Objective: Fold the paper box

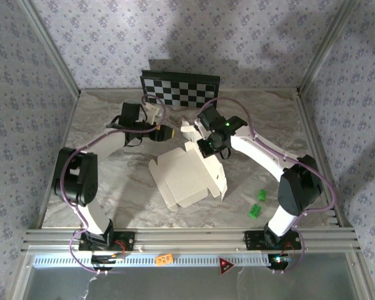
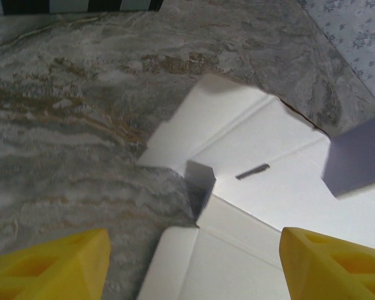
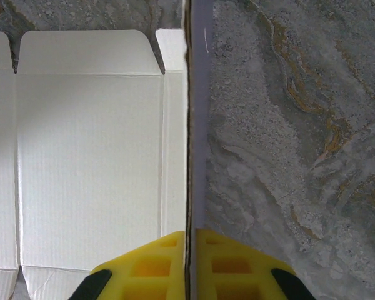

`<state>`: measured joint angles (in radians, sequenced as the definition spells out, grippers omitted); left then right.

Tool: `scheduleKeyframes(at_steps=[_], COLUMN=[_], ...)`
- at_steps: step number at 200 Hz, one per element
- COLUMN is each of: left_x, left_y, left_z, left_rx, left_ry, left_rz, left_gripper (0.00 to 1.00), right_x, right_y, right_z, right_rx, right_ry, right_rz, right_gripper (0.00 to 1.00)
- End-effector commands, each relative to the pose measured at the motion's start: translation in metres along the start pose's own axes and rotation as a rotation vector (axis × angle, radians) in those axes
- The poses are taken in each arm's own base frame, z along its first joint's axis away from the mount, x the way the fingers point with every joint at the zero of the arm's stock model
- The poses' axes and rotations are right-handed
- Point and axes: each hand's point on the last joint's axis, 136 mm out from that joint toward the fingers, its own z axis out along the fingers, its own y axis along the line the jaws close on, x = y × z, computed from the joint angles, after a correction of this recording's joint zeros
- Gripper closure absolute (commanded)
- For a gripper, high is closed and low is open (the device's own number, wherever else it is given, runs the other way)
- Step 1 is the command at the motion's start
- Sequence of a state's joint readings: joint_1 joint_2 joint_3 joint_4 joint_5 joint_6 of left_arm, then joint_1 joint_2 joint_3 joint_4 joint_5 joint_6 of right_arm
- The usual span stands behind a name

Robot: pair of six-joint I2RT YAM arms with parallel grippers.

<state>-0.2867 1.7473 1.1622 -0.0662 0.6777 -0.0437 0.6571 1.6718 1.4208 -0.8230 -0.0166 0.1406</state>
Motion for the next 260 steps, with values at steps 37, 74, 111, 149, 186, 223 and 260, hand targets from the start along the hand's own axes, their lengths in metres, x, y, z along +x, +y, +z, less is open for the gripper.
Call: scheduleKeyframes(at_steps=[37,74,111,149,186,223,260], left_x=[-0.023,-0.026,-0.028,-0.026,-0.018,-0.01,-0.003], left_y=[-0.003,-0.004,-0.008,-0.016,-0.025,-0.029,-0.034], left_z=[0.024,0.039,0.052,0.067,0.07,0.056,0.045], left_rx=[0.164,0.229,0.303,0.353,0.388,0.343,0.31], left_ry=[-0.071,-0.065,-0.046,-0.019,0.017,0.037,0.038], left_rz=[0.186,0.213,0.199,0.198,0.203,0.223,0.241], left_gripper=[0.27,0.27,0.27,0.27,0.35,0.46,0.68], right_x=[0.046,0.045,0.045,0.046,0.05,0.052,0.05], right_y=[0.0,0.0,0.0,0.0,-0.003,-0.013,-0.015], right_z=[0.016,0.02,0.02,0.019,0.019,0.017,0.016], right_rx=[-0.025,-0.025,-0.026,-0.029,-0.019,0.007,0.008], right_ry=[0.178,0.175,0.171,0.167,0.171,0.178,0.17], right_rz=[-0.011,-0.001,0.0,0.002,0.021,0.061,0.072], right_gripper=[1.0,1.0,1.0,1.0,1.0,1.0,1.0])
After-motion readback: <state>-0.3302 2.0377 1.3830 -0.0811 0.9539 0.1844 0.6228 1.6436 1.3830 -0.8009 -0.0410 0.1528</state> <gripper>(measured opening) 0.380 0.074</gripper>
